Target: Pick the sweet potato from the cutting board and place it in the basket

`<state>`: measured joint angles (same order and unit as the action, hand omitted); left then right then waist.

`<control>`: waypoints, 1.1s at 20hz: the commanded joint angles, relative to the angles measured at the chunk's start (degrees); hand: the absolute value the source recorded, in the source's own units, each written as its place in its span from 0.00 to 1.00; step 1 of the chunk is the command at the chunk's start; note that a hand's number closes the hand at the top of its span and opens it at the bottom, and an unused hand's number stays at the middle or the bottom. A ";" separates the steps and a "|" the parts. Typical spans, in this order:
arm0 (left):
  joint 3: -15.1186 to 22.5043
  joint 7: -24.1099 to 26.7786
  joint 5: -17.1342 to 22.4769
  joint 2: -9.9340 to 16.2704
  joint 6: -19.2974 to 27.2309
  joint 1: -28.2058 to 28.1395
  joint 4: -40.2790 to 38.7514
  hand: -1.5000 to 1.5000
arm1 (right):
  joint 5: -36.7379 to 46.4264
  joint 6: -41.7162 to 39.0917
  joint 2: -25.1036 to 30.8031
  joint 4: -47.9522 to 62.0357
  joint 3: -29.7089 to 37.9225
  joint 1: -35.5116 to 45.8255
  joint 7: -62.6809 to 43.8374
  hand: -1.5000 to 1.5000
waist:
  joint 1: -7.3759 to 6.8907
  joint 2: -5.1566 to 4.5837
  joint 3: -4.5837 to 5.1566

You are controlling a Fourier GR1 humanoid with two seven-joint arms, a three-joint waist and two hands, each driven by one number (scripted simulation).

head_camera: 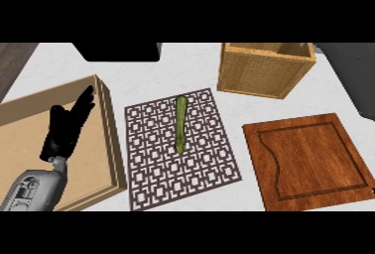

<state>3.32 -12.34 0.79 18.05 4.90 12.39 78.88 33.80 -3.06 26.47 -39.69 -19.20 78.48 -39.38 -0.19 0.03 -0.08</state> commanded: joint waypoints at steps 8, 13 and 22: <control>0.51 1.08 -2.64 -2.82 0.88 2.54 -3.14 0.50 | -2.22 7.40 -3.13 4.41 8.55 -8.26 3.92 1.00 | -0.27 -0.43 0.08; -1.62 0.45 -0.99 -1.06 -1.55 1.68 -2.41 0.50 | -3.66 12.40 -3.84 5.17 12.22 -12.76 11.23 0.00 | -0.38 -0.34 0.07; -3.08 4.61 -0.71 -0.19 -3.55 -1.16 -4.11 0.50 | -2.69 27.48 -3.75 1.22 17.47 -12.84 14.08 0.00 | -0.16 -0.19 0.11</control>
<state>1.71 -11.24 -0.64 16.50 3.45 13.16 77.67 30.65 17.81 22.95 -36.42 -3.57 66.63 -26.05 -0.61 -0.14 -0.19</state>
